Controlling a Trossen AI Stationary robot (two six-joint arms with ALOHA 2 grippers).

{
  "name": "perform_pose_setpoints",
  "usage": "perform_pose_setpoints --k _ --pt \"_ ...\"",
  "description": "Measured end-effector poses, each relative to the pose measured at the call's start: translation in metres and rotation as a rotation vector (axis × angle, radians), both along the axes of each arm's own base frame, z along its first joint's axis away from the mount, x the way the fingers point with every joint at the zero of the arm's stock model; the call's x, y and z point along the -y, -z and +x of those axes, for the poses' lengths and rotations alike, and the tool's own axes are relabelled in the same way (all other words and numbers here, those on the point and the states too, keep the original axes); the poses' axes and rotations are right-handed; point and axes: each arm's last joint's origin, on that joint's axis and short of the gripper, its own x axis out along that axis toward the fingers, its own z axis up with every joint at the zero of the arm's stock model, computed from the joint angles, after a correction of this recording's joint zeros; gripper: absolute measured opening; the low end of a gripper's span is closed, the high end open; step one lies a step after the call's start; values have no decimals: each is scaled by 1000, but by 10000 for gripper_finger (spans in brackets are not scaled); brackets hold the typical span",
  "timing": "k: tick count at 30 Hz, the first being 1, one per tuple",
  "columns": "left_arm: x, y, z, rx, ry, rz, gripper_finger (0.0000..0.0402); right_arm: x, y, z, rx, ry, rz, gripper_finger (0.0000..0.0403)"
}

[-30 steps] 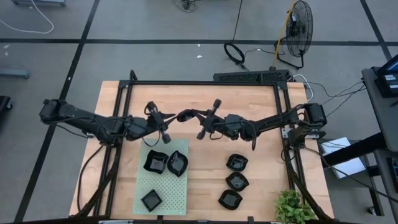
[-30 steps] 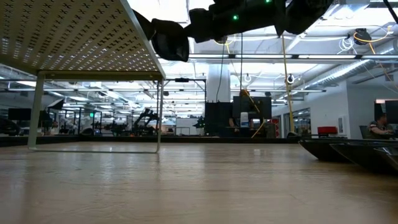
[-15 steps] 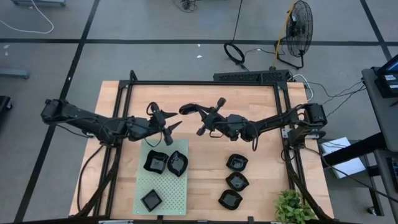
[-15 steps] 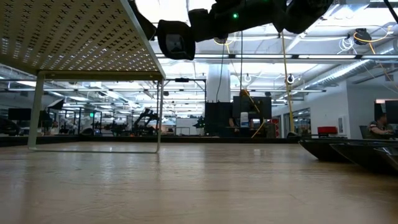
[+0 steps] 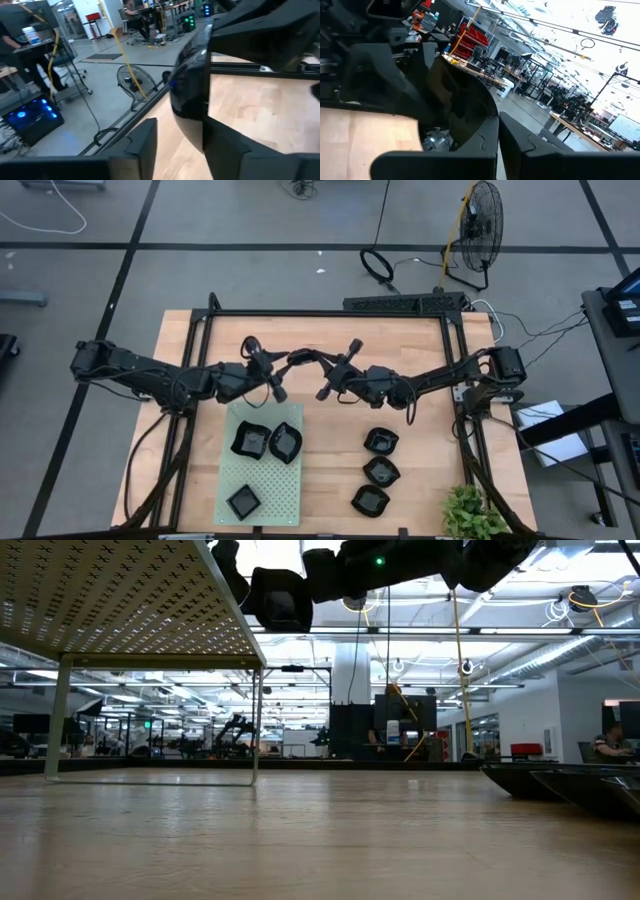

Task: Pick & Place Mini shaped plates
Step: Stack the leaf shaped plate on top of the other leaf shaped plate on the shelf

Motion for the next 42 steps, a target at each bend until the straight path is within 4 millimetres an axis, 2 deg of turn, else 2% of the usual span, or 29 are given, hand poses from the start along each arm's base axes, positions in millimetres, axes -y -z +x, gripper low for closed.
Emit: perform_pose_setpoints --k 5,7,9,12,16,22,28,32,36,42 --pt "0 0 0 1 -8 1 69 -5 0 0 2 -15 3 1" --pt "2 0 -1 1 -7 2 30 -13 0 -1 1 -35 3 9" --pt "4 -3 -2 4 2 12 10 -24 0 -1 -8 -64 -5 28" --pt "10 -9 -8 32 37 4 11 -41 0 -4 -20 -82 -17 75" --pt "18 -21 -21 27 73 -47 5 -61 -1 -11 -51 14 -28 144" --pt "34 -48 -35 -87 245 -319 4 -82 2 -22 -149 215 -62 208" --pt "53 -73 -37 -274 441 -730 3 -87 4 -26 -172 306 -48 217" --pt "65 -70 -35 -333 467 -906 5 -87 4 -27 -165 308 -40 208" --pt "71 -57 -30 -411 398 -972 4 -87 4 -27 -153 305 -28 201" --pt "75 -47 -22 -468 387 -938 16 -87 4 -27 -153 305 -28 199"
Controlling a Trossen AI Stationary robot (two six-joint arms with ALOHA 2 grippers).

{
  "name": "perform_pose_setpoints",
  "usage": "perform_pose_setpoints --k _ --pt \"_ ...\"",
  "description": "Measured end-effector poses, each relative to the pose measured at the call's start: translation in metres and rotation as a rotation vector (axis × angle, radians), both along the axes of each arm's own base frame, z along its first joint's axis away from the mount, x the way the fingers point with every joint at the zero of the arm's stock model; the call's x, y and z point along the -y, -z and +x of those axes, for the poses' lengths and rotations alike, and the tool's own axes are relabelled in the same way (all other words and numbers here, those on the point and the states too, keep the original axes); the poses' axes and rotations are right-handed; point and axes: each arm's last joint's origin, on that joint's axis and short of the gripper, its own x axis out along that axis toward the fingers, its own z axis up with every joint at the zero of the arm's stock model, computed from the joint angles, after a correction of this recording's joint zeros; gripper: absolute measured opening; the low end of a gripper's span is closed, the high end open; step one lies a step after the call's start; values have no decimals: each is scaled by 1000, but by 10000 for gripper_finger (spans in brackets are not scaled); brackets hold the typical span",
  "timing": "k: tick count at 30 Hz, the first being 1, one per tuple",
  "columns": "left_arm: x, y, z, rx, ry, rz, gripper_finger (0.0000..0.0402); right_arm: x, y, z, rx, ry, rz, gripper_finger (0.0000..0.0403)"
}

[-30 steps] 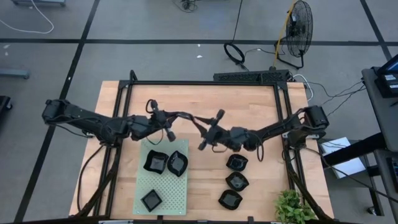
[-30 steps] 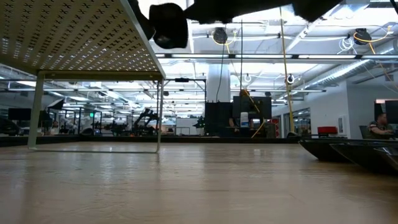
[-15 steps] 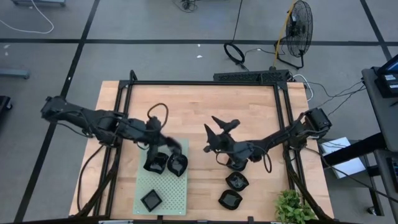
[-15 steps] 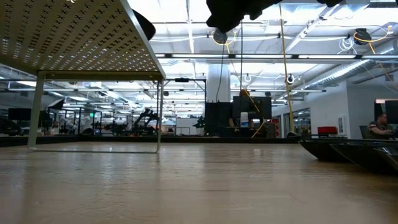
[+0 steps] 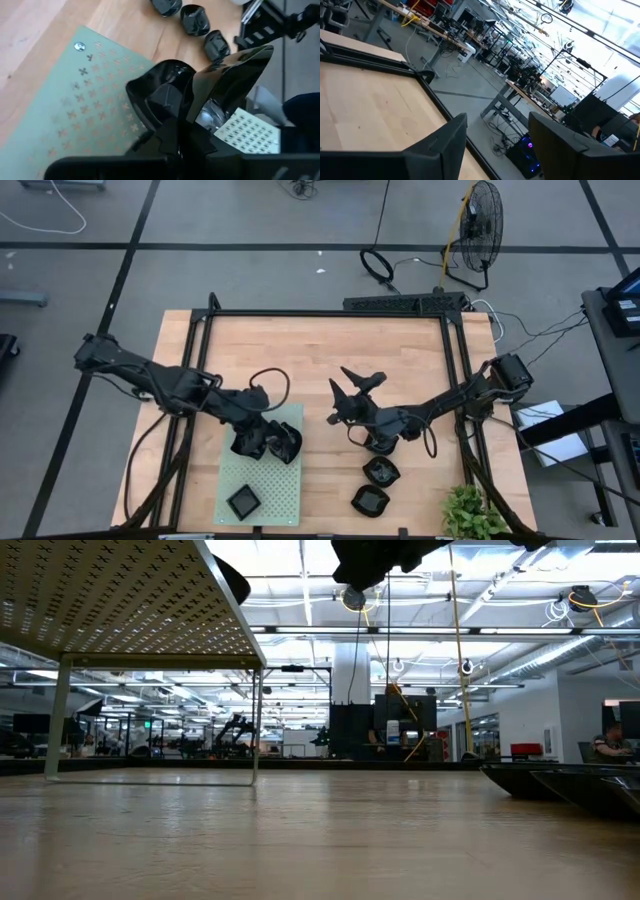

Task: Pick & Place Mini shaped plates
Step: Stack the leaf shaped plate on top of the other leaf shaped plate on the shelf, then stack the leaf shaped plate on top of the other leaf shaped plates on the shelf

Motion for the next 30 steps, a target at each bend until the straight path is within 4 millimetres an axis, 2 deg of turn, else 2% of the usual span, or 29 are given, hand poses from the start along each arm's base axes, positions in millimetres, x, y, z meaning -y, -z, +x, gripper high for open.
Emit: perform_pose_setpoints --k 8,17,30 --pt "1 2 1 -8 40 9 18 0 0 0 -1 0 -1 197" --pt "0 2 1 2 3 39 25 0 1 0 -4 1 1 196" --pt "0 -3 6 72 -19 57 136 0 1 0 -10 1 -2 196"
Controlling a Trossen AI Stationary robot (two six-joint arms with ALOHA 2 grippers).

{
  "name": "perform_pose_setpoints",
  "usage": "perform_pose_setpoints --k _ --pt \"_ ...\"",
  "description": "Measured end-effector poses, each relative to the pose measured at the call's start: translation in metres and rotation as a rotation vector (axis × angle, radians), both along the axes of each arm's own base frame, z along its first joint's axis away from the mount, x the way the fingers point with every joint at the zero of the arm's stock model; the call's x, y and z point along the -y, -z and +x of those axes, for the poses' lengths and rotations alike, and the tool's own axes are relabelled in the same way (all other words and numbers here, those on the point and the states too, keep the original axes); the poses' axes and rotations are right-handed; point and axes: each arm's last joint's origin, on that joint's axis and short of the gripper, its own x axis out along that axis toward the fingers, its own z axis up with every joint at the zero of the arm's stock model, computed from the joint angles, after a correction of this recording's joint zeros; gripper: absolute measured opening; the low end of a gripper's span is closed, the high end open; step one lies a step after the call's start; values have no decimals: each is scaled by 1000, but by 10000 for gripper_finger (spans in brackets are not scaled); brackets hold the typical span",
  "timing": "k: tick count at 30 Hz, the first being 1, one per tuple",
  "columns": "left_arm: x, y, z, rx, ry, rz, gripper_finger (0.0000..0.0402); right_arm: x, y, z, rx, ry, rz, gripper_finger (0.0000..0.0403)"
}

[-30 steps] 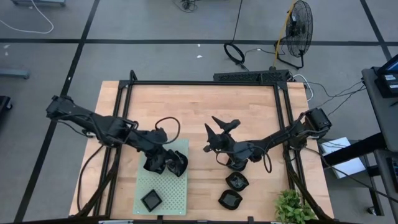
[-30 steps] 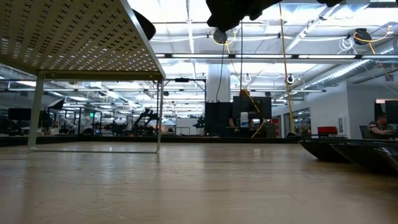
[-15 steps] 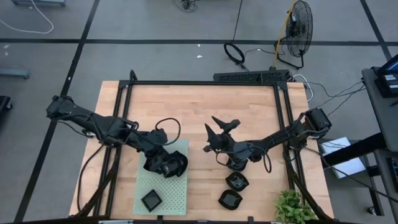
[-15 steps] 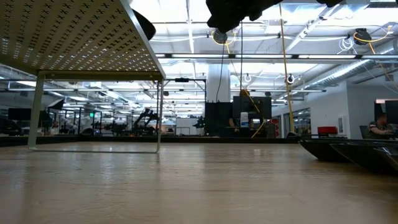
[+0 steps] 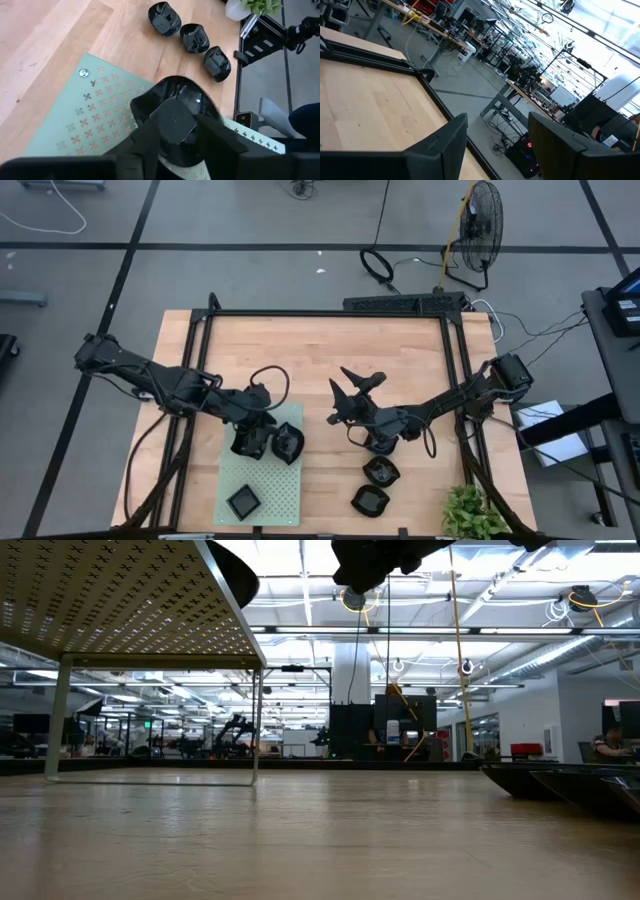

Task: Pick & Place Mini shaped plates
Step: Stack the leaf shaped plate on top of the other leaf shaped plates on the shelf

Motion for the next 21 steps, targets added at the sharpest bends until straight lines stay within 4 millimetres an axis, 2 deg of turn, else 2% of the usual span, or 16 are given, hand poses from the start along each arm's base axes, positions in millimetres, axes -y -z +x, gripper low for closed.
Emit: perform_pose_setpoints --k 5,12,16,21 --pt "0 -1 0 19 29 42 162 0 0 0 -2 0 -1 196" --pt "-3 -15 -11 126 199 192 168 0 0 0 -3 0 -2 196" --pt "-10 -22 -29 150 165 336 168 -9 -1 -3 -14 -23 -11 196" --pt "-25 -8 -50 182 28 496 168 -33 -13 -23 -43 -54 -18 196"
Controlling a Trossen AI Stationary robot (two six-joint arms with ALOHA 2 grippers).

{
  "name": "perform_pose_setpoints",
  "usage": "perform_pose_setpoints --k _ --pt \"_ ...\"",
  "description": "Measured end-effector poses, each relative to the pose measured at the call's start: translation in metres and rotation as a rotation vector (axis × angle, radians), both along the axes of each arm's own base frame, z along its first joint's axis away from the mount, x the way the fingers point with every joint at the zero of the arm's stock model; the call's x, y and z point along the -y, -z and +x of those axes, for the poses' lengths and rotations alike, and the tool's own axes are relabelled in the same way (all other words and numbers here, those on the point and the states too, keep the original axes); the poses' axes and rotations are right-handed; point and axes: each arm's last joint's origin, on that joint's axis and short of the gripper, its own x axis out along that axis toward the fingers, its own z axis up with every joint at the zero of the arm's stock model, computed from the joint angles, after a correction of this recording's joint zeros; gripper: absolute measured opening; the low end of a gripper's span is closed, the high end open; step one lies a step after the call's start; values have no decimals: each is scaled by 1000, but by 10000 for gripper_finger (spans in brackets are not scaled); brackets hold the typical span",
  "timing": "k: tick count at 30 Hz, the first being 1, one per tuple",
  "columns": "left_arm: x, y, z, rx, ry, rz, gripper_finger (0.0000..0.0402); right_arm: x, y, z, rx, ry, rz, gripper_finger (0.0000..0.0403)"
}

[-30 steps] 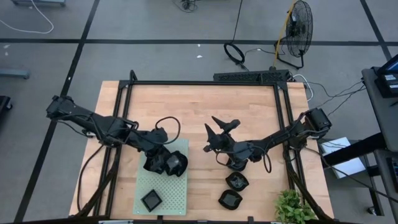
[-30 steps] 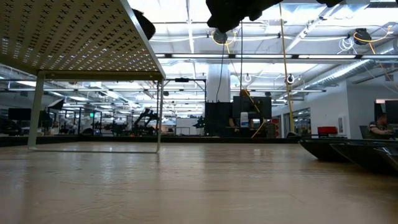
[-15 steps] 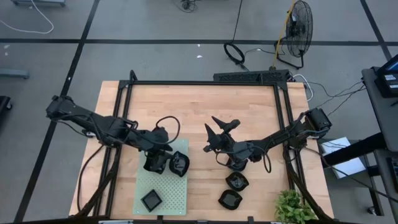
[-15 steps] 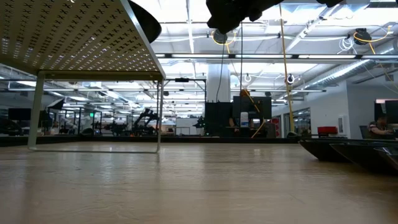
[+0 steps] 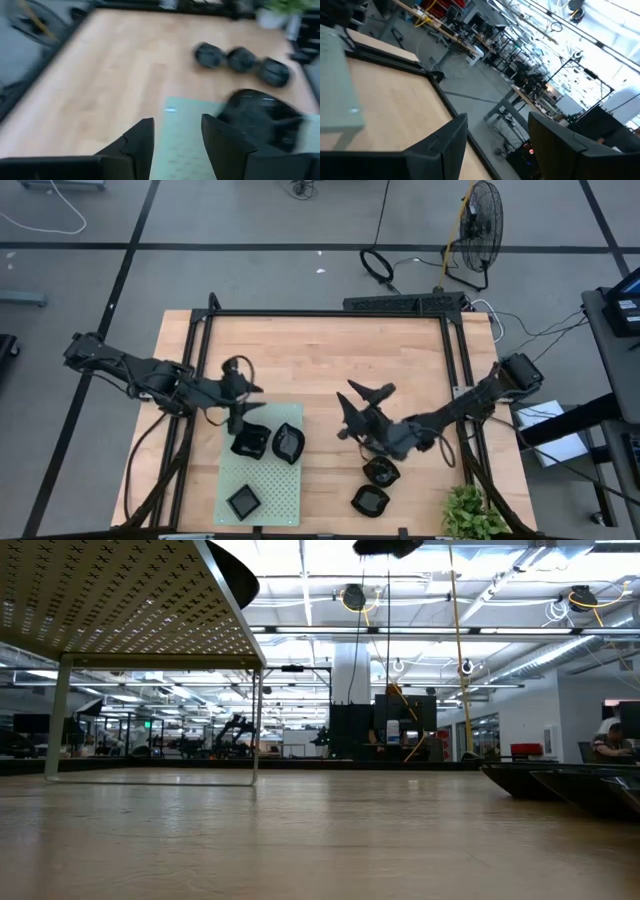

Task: Pick & Place Mini shaped plates
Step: Stack the leaf shaped plate on top of the other leaf shaped plates on the shelf

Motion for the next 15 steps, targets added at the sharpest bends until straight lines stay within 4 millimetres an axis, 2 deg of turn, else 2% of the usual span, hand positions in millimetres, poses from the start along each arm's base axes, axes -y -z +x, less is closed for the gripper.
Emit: perform_pose_setpoints --k 4,7,9,11,15 --pt "-14 20 -15 88 -61 5 168 -17 -8 -20 13 -86 60 196" --pt "-21 32 -24 180 -58 -35 168 -19 -5 -35 -30 -247 179 196" --pt "-23 38 -29 230 -15 -53 168 -9 0 -44 -122 -381 362 196" --pt "-23 42 -33 278 44 -82 168 6 7 -51 -241 -426 582 196" --pt "-22 48 -35 336 108 -103 168 34 28 -65 -438 -211 759 196"
